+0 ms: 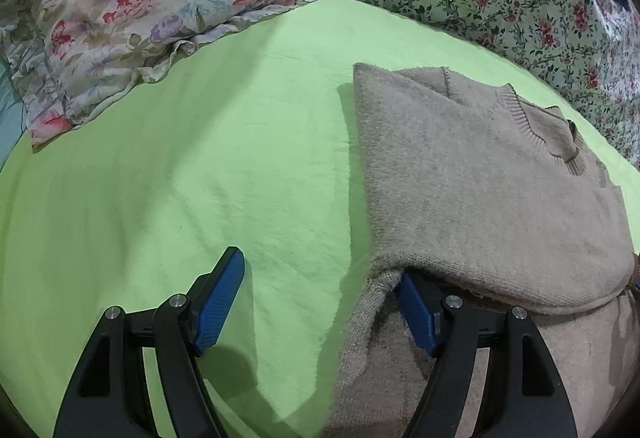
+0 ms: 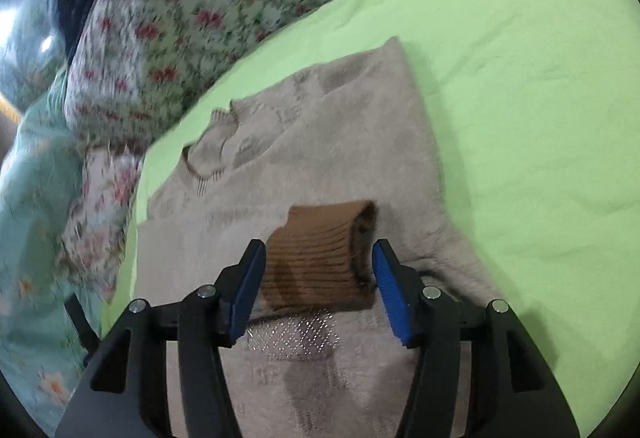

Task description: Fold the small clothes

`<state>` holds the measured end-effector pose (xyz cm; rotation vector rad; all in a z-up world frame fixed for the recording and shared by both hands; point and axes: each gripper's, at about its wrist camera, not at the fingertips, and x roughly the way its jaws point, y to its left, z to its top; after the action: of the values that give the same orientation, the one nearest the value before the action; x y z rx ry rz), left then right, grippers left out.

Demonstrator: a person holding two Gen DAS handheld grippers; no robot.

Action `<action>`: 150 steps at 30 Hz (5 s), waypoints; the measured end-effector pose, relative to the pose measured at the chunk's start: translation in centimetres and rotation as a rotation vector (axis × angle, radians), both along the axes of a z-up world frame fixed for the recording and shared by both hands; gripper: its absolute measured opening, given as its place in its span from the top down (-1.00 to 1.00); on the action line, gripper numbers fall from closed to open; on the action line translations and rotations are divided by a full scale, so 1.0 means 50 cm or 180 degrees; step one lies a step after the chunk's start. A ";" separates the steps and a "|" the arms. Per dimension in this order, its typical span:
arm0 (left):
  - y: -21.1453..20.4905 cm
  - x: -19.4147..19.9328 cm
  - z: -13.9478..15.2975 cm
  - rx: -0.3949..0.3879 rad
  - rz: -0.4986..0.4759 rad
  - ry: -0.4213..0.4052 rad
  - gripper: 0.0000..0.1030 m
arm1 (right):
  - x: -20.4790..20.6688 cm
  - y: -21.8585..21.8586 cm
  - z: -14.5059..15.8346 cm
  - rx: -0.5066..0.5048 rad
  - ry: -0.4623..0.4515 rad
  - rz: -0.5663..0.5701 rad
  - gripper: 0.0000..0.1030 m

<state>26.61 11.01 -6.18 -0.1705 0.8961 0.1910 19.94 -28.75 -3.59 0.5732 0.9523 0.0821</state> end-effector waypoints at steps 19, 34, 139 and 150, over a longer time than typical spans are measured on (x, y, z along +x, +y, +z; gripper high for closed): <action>-0.009 -0.056 0.029 -0.0007 -0.0120 0.0044 -0.39 | -0.077 0.001 0.057 -0.0479 -0.0017 -0.0152 0.20; -0.048 -0.325 0.093 -0.0465 -0.0618 -0.0019 -0.42 | -0.353 0.080 0.084 -0.0547 -0.0049 0.0160 -0.29; -0.157 0.024 0.091 -0.1079 -0.1204 -0.0375 0.03 | 0.019 -0.018 0.106 -0.0190 -0.0782 0.0141 0.28; -0.226 0.070 0.049 -0.0704 -0.1426 -0.0140 0.03 | 0.105 0.078 0.000 -0.0337 -0.0125 0.0944 0.31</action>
<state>30.13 -0.29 -3.72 -0.1740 0.8886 -0.3283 25.21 -24.84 -3.59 0.3286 0.9921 0.3053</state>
